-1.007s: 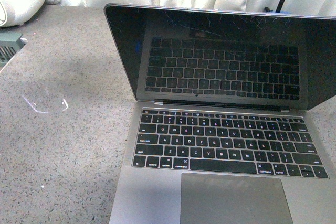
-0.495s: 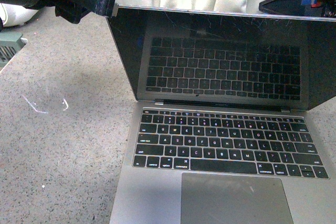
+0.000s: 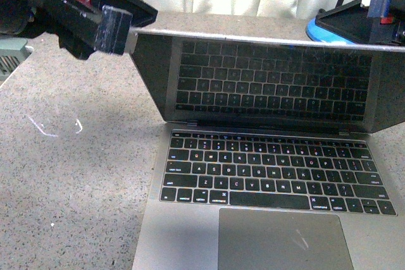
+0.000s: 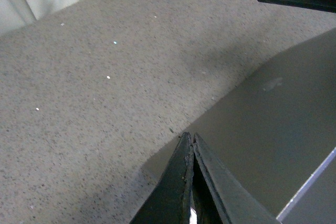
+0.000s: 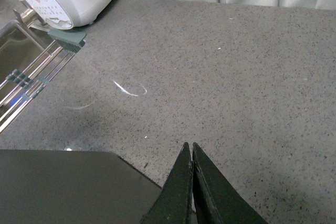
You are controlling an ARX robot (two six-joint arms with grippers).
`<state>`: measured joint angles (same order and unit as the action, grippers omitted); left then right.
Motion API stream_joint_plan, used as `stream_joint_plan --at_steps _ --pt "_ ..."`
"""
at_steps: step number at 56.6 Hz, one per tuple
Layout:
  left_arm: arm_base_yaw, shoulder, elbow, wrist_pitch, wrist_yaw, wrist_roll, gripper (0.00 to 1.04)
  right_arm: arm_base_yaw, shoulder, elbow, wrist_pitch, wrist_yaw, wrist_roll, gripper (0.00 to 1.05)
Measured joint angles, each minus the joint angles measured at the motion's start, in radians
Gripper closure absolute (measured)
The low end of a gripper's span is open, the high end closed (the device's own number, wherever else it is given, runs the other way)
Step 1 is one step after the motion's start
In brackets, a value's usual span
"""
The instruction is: Close laptop
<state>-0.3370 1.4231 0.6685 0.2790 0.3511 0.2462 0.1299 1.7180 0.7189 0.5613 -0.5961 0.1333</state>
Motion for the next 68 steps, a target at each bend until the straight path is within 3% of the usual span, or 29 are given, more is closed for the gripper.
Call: stream_joint_plan --at_steps 8,24,33,44,54,68 --pt "-0.018 -0.049 -0.039 -0.088 0.056 0.009 1.01 0.011 -0.011 -0.079 0.06 0.045 0.061 1.04" --pt "-0.11 -0.162 -0.16 -0.454 0.196 0.178 1.01 0.068 0.036 -0.247 0.209 0.219 0.219 1.04" --pt "-0.136 -0.171 -0.215 -0.455 0.184 0.198 1.01 0.111 0.093 -0.305 0.259 0.321 0.297 1.04" --pt "-0.143 -0.148 -0.254 -0.321 0.092 0.165 1.01 0.15 0.132 -0.338 0.294 0.396 0.348 1.03" --pt "-0.082 -0.112 -0.233 -0.2 0.008 0.085 1.01 0.097 0.069 -0.32 0.218 0.41 0.351 1.04" --pt "0.005 -0.211 -0.177 -0.338 0.104 0.008 1.01 -0.009 -0.138 -0.275 0.09 0.403 0.341 1.04"
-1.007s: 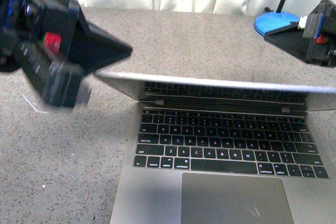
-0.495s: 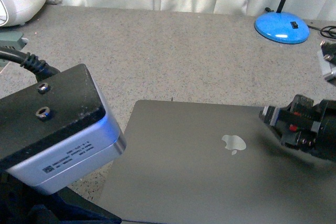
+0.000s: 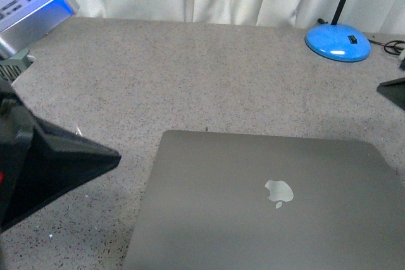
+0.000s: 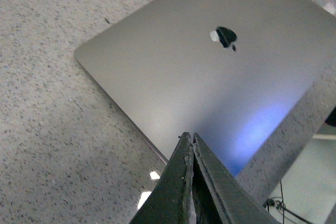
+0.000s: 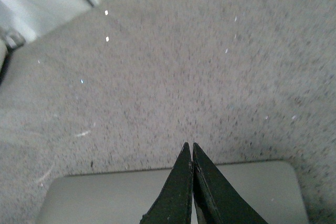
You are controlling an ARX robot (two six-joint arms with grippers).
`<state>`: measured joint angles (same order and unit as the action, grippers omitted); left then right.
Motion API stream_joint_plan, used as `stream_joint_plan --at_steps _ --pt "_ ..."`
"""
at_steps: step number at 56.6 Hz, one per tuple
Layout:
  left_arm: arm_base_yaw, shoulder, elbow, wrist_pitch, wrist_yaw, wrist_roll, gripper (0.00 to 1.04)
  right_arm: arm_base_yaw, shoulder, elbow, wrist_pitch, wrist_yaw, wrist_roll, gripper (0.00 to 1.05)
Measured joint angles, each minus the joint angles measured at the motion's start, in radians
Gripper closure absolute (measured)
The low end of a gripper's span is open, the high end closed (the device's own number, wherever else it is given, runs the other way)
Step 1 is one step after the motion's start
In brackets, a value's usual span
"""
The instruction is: Close laptop
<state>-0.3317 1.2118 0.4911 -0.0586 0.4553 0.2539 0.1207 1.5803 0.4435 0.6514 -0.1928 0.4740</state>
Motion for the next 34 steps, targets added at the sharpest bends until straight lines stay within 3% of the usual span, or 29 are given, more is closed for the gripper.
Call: stream_joint_plan --at_steps 5,12,22,34 --pt "0.0 -0.045 -0.027 -0.054 0.007 0.023 1.01 0.011 -0.017 -0.035 0.021 0.024 0.0 1.04" --pt "0.026 -0.07 -0.074 0.04 -0.085 0.007 1.01 0.047 -0.014 -0.106 0.064 0.111 -0.01 1.04" --pt "0.23 -0.105 -0.048 0.29 -0.288 -0.198 1.01 0.047 -0.212 -0.146 0.079 0.31 -0.204 1.04" --pt "0.36 -0.192 -0.155 0.406 -0.384 -0.261 1.01 0.057 -0.441 -0.228 0.055 0.401 -0.327 1.04"
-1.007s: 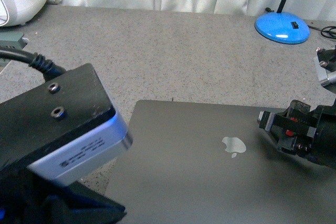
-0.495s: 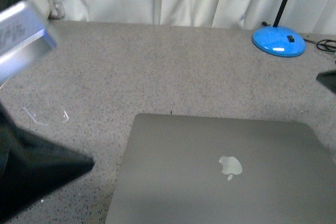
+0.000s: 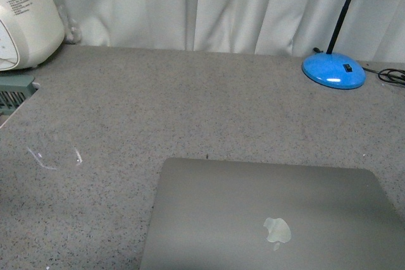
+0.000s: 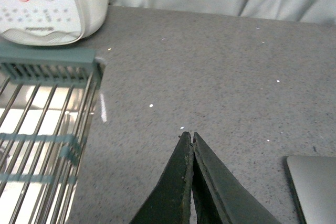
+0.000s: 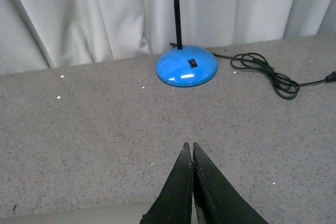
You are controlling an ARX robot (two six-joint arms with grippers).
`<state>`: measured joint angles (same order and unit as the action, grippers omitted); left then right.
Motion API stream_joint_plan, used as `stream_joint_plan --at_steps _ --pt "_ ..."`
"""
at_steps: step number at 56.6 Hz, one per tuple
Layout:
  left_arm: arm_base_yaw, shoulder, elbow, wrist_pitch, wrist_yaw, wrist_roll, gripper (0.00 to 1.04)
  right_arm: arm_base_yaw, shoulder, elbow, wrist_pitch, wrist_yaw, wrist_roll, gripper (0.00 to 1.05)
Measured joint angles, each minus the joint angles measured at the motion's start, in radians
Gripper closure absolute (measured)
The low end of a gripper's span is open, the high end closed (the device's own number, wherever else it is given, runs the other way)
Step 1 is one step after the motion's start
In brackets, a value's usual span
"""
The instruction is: Close laptop
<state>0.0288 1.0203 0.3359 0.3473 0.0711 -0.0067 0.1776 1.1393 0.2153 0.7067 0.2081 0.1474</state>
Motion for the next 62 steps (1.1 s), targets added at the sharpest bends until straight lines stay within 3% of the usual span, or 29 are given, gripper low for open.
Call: stream_joint_plan --at_steps 6,14,19,22,26,30,45,49,54,62 --pt "0.015 -0.113 -0.096 -0.001 0.007 -0.036 1.01 0.042 -0.06 -0.064 0.013 0.069 -0.014 1.03" --pt "0.023 -0.351 -0.212 -0.064 0.02 -0.145 1.01 0.184 -0.105 -0.175 0.108 0.24 -0.036 1.04" --pt "0.0 -0.446 -0.29 0.055 -0.053 -0.126 1.01 0.212 -0.075 -0.216 0.279 0.21 -0.089 1.04" --pt "-0.017 -0.515 -0.317 0.081 -0.067 -0.078 1.01 0.212 -0.114 -0.222 0.308 0.177 -0.11 1.04" --pt "-0.027 -0.639 -0.318 0.0 -0.067 -0.043 1.01 0.179 -0.207 -0.224 0.264 0.123 -0.126 1.04" --pt "-0.028 -0.764 -0.318 -0.093 -0.072 -0.021 1.01 0.087 -0.3 -0.224 0.214 0.03 -0.137 1.04" --pt "-0.029 -0.842 -0.318 -0.164 -0.071 -0.003 1.01 -0.032 -0.624 -0.222 -0.138 -0.071 -0.143 1.04" --pt "-0.029 -0.925 -0.317 -0.275 -0.072 -0.001 1.01 -0.052 -0.693 -0.222 -0.205 -0.089 -0.143 1.04" --pt "-0.029 -1.003 -0.317 -0.34 -0.071 -0.001 1.01 -0.137 -0.764 -0.221 -0.288 -0.199 -0.143 1.04" --pt "-0.029 -1.014 -0.317 -0.345 -0.071 -0.001 1.01 -0.174 -0.851 -0.211 -0.407 -0.203 -0.143 1.04"
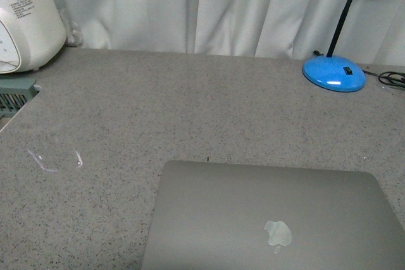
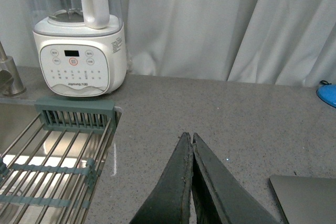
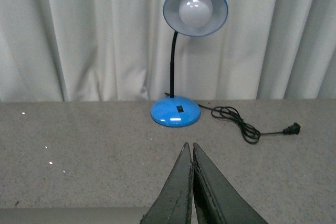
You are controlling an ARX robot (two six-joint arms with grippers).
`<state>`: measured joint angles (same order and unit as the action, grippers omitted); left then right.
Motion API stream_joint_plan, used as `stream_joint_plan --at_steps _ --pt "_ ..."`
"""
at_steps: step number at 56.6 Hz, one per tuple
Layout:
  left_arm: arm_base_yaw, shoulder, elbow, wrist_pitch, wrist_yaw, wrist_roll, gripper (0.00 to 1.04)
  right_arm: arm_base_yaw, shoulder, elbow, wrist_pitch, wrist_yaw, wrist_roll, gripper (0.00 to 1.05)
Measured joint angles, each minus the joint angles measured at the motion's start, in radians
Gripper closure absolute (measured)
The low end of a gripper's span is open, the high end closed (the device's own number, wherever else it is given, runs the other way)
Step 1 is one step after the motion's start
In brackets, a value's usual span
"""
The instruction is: Close laptop
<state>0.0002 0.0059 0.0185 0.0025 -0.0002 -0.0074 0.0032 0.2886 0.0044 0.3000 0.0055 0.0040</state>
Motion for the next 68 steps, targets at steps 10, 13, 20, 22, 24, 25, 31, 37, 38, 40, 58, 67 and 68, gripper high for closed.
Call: stream_joint_plan --at_steps 10,13,20,22,24,25,31,37,38,40,58,67,68 --pt "0.0 -0.002 0.0 0.0 0.0 0.0 1.01 -0.002 -0.057 0.0 -0.065 -0.006 0.0 1.04" --pt "0.0 -0.002 0.0 0.0 0.0 0.0 1.01 -0.002 -0.071 0.0 -0.079 -0.006 0.0 1.04" --pt "0.0 -0.002 0.0 0.0 0.0 0.0 1.01 -0.002 -0.101 0.0 -0.108 -0.006 0.0 1.04" --pt "0.0 -0.002 0.0 0.0 0.0 0.0 1.01 -0.002 -0.112 0.0 -0.119 -0.006 0.0 1.04" --pt "0.0 -0.002 0.0 0.0 0.0 0.0 1.01 -0.002 -0.138 0.0 -0.148 -0.006 0.0 1.04" --pt "0.0 -0.002 0.0 0.0 0.0 0.0 1.01 -0.002 -0.167 0.001 -0.188 -0.006 0.0 1.04" --pt "0.0 -0.002 0.0 0.0 0.0 0.0 1.01 -0.002 -0.268 0.001 -0.295 -0.007 -0.001 1.04" --pt "0.0 -0.002 0.0 0.0 0.0 0.0 1.01 -0.002 -0.284 0.001 -0.296 -0.007 -0.001 1.04" --pt "0.0 -0.002 0.0 0.0 0.0 0.0 1.01 -0.002 -0.284 0.001 -0.296 -0.007 -0.001 1.04" --pt "0.0 -0.002 0.0 0.0 0.0 0.0 1.01 -0.002 -0.284 0.001 -0.296 -0.007 -0.001 1.04" --pt "0.0 -0.002 0.0 0.0 0.0 0.0 0.84 -0.002 -0.284 0.001 -0.299 -0.007 -0.002 0.93" --pt "0.0 -0.002 0.0 0.0 0.0 0.0 0.5 -0.002 -0.284 0.001 -0.3 -0.007 -0.002 0.61" --pt "0.0 -0.002 0.0 0.0 0.0 0.0 0.48 -0.002 -0.284 0.001 -0.3 -0.007 -0.002 0.57"
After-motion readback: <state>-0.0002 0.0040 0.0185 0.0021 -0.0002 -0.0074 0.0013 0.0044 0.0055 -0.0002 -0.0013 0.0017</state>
